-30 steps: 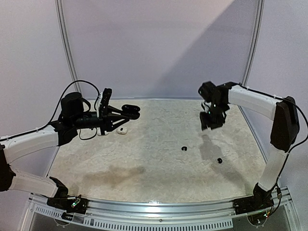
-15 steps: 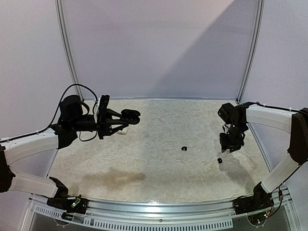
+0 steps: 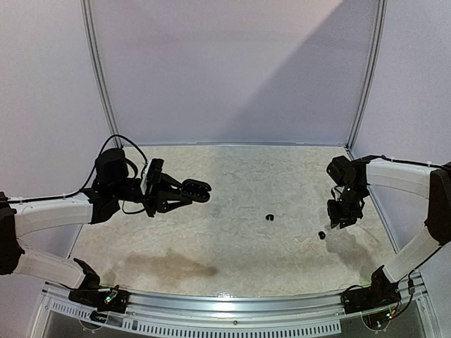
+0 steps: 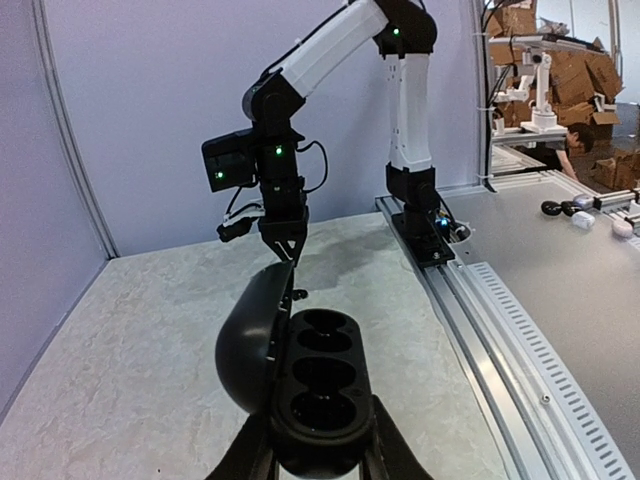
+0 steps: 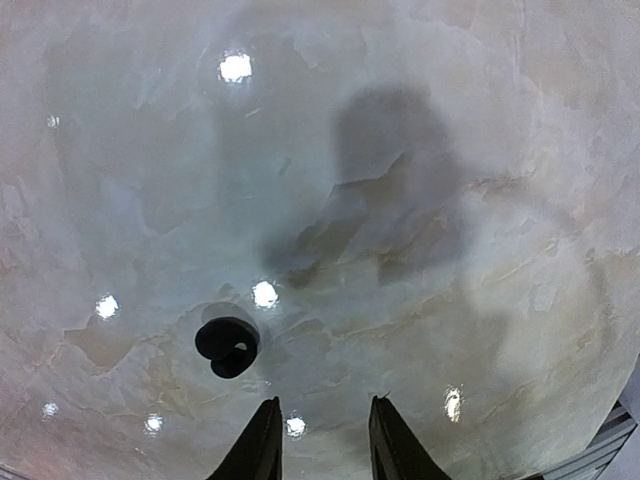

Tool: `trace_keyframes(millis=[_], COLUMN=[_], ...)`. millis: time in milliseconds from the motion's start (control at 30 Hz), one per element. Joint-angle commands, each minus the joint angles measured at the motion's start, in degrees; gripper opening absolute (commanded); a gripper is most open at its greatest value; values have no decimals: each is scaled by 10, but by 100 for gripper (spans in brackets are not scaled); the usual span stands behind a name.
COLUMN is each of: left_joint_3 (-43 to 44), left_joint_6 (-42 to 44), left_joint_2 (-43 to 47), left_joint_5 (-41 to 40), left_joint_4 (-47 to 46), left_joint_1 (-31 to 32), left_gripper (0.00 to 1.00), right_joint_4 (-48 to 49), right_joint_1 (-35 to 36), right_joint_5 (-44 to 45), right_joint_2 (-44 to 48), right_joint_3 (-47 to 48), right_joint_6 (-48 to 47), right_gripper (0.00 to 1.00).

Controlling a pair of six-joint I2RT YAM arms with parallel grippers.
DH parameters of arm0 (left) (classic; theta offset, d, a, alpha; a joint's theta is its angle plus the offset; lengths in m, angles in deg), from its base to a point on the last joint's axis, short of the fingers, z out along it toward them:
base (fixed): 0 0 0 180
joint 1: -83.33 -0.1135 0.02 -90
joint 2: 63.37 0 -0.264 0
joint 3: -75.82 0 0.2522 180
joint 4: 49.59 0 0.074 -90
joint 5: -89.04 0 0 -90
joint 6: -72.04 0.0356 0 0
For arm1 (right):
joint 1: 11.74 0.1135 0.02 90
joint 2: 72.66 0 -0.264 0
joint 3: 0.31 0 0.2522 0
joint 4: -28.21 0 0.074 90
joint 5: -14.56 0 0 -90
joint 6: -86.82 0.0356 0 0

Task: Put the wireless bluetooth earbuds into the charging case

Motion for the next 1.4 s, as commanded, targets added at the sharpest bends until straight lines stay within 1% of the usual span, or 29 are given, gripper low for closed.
trace_keyframes(millis=[0,100,200,500,567,767,933,1000,1133,1200,1300,1367], left_joint_3=[-3,-1,8,-2,0,0,-3,-2,-2,-1,-2,-1], left_joint_6=[-12,-15,-15,2,10,21,27,31,35,35,38,39], left_joint_2=[-8,-8,-8,-16,-18,-21,-19,-14,-11,-11,-13,-12], left_joint_5=[0,-8,-10,-13,-9,-6,-7,-9,-11,-11,-10,-9], left_joint_4=[-21,-16,12,-5,-4,-3,1,10,20,19,18,18], left_joint_1=[19,24,32,43,43,43,43,43,43,43,43,43], left_gripper=[0,0,0,0,0,0,0,0,0,0,0,0], right_joint_4=[28,49,69,99,99,119,131,118,70,61,84,112], right_joint_1=[-10,-11,-10,-10,-10,-10,-10,-10,-10,-10,-10,-10], right_joint_5=[-15,-23,-33,-33,-53,-73,-84,-72,-11,-1,-29,-74], right_joint_2=[10,-1,-14,-32,-36,-22,-31,-33,-24,-15,12,28], right_joint_3=[-17,-26,-26,-52,-59,-83,-86,-80,-59,-50,-50,-60], right_joint_6=[-17,-16,-18,-20,-17,-11,-7,-3,5,9,6,-3], right_gripper=[29,29,28,25,24,24,23,22,20,20,20,20])
